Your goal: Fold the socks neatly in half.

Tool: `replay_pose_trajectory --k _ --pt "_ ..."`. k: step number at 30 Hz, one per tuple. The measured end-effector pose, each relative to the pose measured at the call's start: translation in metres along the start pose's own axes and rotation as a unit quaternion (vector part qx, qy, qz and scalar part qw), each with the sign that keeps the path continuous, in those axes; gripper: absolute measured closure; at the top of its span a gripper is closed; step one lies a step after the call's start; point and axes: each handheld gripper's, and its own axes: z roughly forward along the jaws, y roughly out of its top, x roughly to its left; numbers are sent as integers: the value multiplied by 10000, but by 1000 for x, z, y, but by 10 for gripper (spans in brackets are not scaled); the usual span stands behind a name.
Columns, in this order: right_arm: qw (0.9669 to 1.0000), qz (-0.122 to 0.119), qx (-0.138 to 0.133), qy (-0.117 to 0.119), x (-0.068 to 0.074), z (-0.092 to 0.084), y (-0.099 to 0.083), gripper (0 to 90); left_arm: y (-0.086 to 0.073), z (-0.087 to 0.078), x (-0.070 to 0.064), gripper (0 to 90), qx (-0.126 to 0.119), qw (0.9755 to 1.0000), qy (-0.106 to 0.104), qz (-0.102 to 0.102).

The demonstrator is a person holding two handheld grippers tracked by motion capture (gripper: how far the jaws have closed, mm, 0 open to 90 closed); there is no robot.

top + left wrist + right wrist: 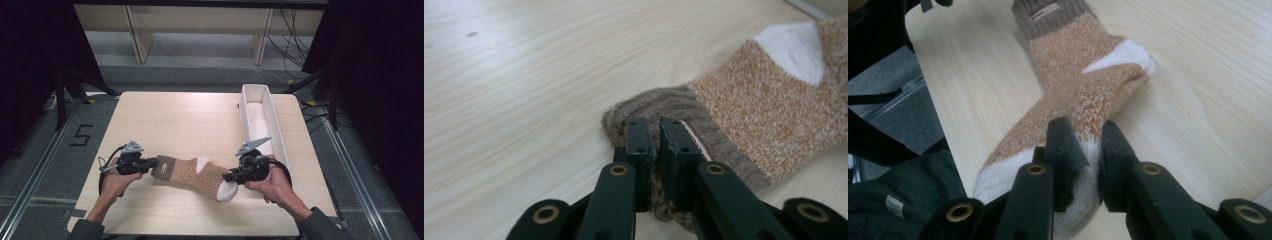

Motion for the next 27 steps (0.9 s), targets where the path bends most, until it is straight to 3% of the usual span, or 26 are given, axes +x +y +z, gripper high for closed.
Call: replay_pose_trajectory --k 1,2,6,9,10,15,17,23,24,25,27 --pt "9998 -192 -94 21 -3 1 1 783 0 0 -2 824 63 10000 -16 0" --pt "9999 -83 -85 52 -2 0 2 783 -1 1 -3 823 40 10000 -22 -9" --pt "9997 -150 -186 62 -3 -4 5 784 -3 0 -11 822 154 9998 -113 108" --pt "9997 -55 -236 95 -2 -8 10 786 -6 0 -20 821 181 9994 -182 225" --pt "9994 -155 -291 72 -2 -10 13 786 -7 0 -22 821 152 9994 -220 224" --pt "9993 -215 -282 95 0 -11 27 787 -9 -2 -30 828 160 9993 -238 257" --pt "9994 -233 -247 89 2 -8 34 788 -9 -3 -31 835 199 9990 -223 342" --pt "9994 -289 -166 99 10 1 56 788 -11 -2 -29 861 200 9991 -230 284" --pt "9989 -419 -178 84 9 3 59 788 -12 -2 -29 866 214 9991 -237 266" --pt "9994 -296 -142 101 11 6 63 789 -13 -2 -29 873 205 9992 -246 245" --pt "9989 -447 -146 91 11 10 68 789 -14 -2 -29 881 179 9993 -231 234"
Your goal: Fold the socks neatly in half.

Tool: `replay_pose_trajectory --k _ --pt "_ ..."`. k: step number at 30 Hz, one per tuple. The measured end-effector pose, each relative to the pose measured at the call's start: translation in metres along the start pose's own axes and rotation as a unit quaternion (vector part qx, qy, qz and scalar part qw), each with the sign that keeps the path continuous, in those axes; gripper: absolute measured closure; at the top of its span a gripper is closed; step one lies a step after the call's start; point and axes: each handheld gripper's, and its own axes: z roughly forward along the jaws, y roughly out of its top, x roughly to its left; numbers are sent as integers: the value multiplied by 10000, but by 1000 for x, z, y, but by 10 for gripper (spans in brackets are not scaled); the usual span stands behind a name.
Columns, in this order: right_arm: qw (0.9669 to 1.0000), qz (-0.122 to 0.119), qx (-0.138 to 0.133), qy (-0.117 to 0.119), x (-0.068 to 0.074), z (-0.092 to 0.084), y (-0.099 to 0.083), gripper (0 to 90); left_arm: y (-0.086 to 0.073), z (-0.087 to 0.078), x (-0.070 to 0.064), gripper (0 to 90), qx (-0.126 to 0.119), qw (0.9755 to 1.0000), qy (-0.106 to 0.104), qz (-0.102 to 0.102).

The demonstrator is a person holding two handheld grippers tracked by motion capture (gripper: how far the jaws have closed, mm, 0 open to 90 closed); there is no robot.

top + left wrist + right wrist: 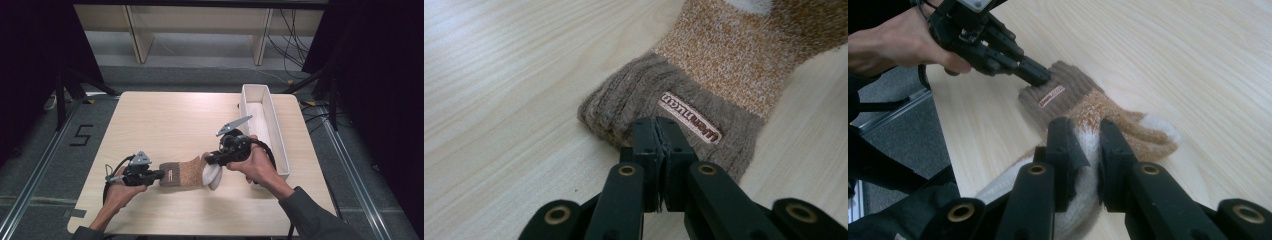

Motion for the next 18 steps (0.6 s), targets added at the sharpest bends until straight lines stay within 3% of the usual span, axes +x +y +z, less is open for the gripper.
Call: replay_pose_trajectory --k 5,6,13,16,18 --pt "9999 8 38 93 -2 15 9 788 0 0 0 888 60 10000 -1 77" --pt "9998 148 72 108 -1 17 10 788 0 1 0 888 33 10000 5 39" --pt "9996 137 48 250 1 41 24 787 -1 2 1 888 54 10000 7 59" --pt "9994 82 142 293 4 58 31 787 -1 1 2 888 76 9999 -32 121" --pt "9994 10 269 226 8 77 37 786 -1 1 2 886 17 10000 -35 -1"
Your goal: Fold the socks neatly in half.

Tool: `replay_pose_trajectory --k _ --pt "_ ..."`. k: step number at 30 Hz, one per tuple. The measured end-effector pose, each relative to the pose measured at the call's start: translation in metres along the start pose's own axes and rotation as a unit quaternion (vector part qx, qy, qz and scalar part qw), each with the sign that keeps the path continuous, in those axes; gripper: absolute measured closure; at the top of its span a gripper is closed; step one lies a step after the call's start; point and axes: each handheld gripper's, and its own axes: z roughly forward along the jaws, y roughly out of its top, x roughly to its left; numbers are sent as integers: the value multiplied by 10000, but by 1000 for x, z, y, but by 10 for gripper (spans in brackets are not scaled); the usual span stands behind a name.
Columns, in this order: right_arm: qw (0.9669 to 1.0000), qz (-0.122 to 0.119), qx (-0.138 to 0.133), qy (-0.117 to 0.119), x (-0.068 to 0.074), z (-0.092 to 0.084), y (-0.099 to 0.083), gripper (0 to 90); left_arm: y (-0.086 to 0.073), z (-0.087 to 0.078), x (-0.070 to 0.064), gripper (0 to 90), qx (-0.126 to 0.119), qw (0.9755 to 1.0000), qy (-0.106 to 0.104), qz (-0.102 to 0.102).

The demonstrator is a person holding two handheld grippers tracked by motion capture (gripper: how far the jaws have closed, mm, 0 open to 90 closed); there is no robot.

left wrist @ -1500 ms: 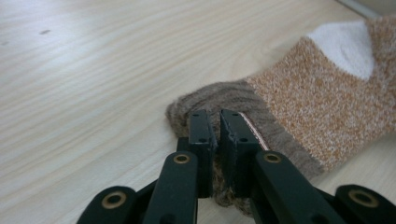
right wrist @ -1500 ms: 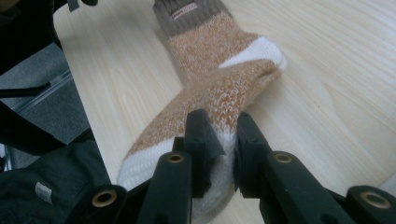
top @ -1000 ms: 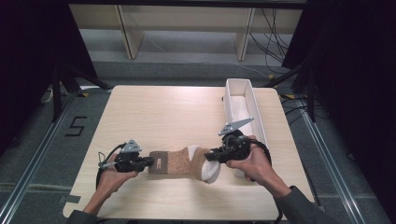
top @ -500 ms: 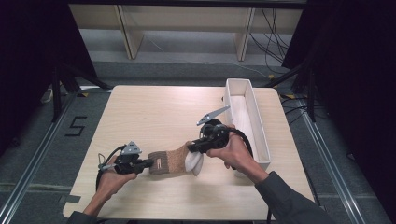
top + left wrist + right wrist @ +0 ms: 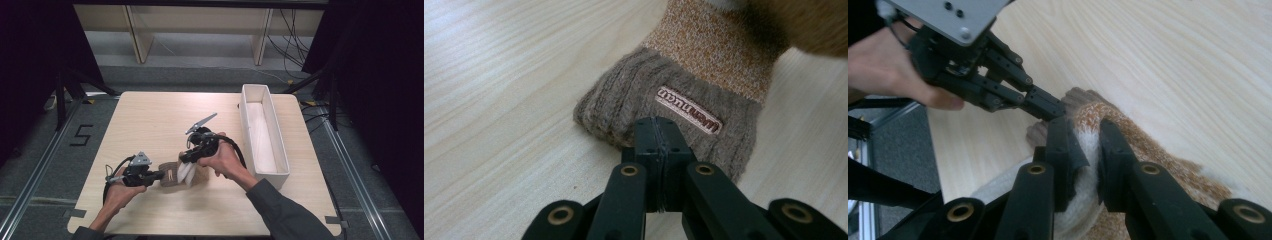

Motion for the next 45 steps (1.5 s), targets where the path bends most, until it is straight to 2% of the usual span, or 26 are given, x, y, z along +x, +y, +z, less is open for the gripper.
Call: replay_pose_trajectory --k 3,5,7,8,10,11,12,13,15,16,18,21,23,24,26,27,31,34,36,37,38,39,40,41,43,45 --pt "10000 -34 61 -47 1 9 3 785 -1 -1 1 884 -52 10000 -64 -36" --pt "9998 49 167 -41 1 22 5 783 -2 -2 2 878 -140 9998 -94 -98" --pt "9998 70 185 -28 0 26 5 782 -2 -3 3 875 -135 9998 -114 -131" --pt "9998 65 196 -58 -1 30 5 781 -2 -4 3 870 -255 9994 -114 -191" --pt "9998 26 180 -50 -3 38 5 775 -1 -10 7 856 -278 9993 -77 -220" --pt "9998 80 201 -39 -4 41 4 768 1 -13 6 850 -393 9987 -13 -328" --pt "9998 85 195 -18 -6 45 3 758 2 -19 8 849 -398 9989 -2 -248" --pt "9997 142 210 22 -6 48 3 749 3 -21 7 846 -626 9972 -32 -417" --pt "9996 225 141 51 -7 53 3 719 3 -26 9 835 -506 9982 -29 -322" --pt "9995 289 78 81 -9 55 3 686 3 -25 8 830 -547 9978 19 -376" --pt "9993 341 83 152 -9 58 5 623 2 -25 10 823 -477 9981 22 -395" --pt "9994 333 -17 133 -8 60 7 593 1 -29 12 815 -538 9971 77 -540" --pt "9990 416 -23 137 -6 61 9 576 1 -35 13 808 -504 9978 24 -438" --pt "9989 435 -33 149 -5 61 10 553 1 -36 10 801 -639 9963 8 -582" --pt "9983 429 -274 279 -5 60 12 542 1 -40 9 794 -678 9959 13 -607" --pt "9978 483 -308 337 -4 56 14 540 1 -41 8 789 -693 9958 -44 -601" --pt "9976 417 -424 351 -2 47 18 541 1 -44 5 764 -740 9944 -219 -721" --pt "9980 357 -490 189 -3 36 20 550 1 -46 6 736 -758 9942 -181 -739" --pt "9978 319 -561 126 -5 28 17 556 2 -48 8 733 -782 9944 10 -716" --pt "9981 331 -524 11 -8 20 13 557 2 -52 9 726 -709 9955 188 -603" --pt "9981 331 -524 11 -8 20 13 557 4 -55 9 726 -798 9943 217 -669" --pt "9981 334 -508 -63 -9 16 10 558 5 -57 10 723 -877 9936 166 -699" --pt "9985 197 -495 -141 -12 13 7 559 6 -60 9 721 -918 9929 188 -728" --pt "9985 233 -440 -218 -12 9 4 560 8 -61 8 721 -959 9925 202 -732" --pt "9984 264 -357 -359 -13 4 -3 566 10 -60 4 721 -999 9926 84 -683" --pt "9985 162 -290 -435 -16 0 -11 576 14 -57 -2 721 -940 9938 8 -600"
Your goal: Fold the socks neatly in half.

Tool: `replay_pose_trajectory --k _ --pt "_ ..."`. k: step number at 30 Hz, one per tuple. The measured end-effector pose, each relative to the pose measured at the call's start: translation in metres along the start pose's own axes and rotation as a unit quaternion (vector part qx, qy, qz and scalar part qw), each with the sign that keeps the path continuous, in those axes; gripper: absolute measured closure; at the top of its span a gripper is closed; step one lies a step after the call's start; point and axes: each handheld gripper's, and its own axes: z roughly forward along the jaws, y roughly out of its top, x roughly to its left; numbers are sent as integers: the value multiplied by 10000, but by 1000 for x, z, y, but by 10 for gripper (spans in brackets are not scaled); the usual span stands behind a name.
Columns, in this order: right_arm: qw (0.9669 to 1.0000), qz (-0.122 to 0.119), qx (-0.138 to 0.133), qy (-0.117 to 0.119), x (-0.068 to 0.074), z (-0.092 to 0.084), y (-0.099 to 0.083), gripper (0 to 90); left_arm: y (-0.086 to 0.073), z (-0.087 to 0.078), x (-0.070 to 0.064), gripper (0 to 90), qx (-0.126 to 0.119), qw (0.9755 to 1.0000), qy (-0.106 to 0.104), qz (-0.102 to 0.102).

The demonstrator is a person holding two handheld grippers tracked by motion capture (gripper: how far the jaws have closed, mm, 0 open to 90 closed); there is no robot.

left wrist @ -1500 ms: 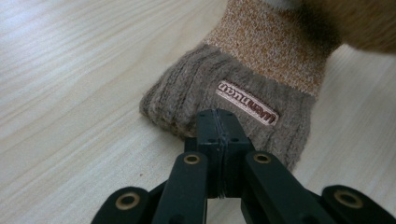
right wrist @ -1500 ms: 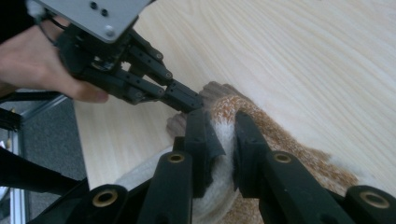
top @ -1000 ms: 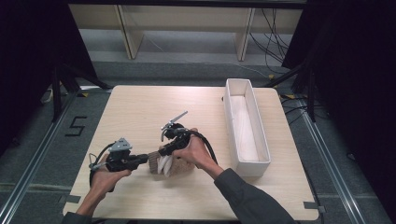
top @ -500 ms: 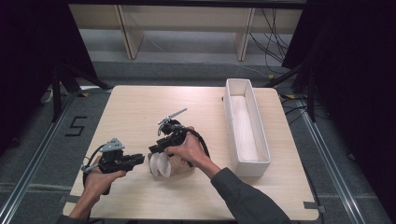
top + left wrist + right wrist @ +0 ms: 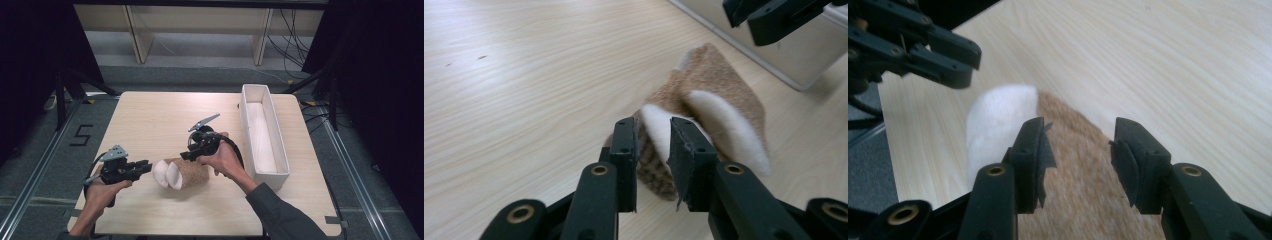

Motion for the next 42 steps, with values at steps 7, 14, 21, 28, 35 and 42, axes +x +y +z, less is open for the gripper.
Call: replay_pose_trajectory --k 7,14,21,28,35,42 --pt "9996 11 235 -154 -5 2 -19 613 -4 28 -2 761 573 9978 78 339" --pt "9978 -8 583 -328 -14 21 -25 648 -16 43 13 801 797 9965 170 183" --pt "9955 -65 825 -464 -20 49 -30 661 -16 43 12 797 759 9965 205 271" --pt "9971 -47 527 -548 -14 28 -26 627 3 20 3 709 108 9999 -63 -43" --pt "9976 -147 336 -593 -14 3 -31 607 17 22 -16 552 275 9987 -369 -222" --pt "9972 -105 382 -627 -16 1 -40 592 15 42 -18 571 619 9968 -376 -337"
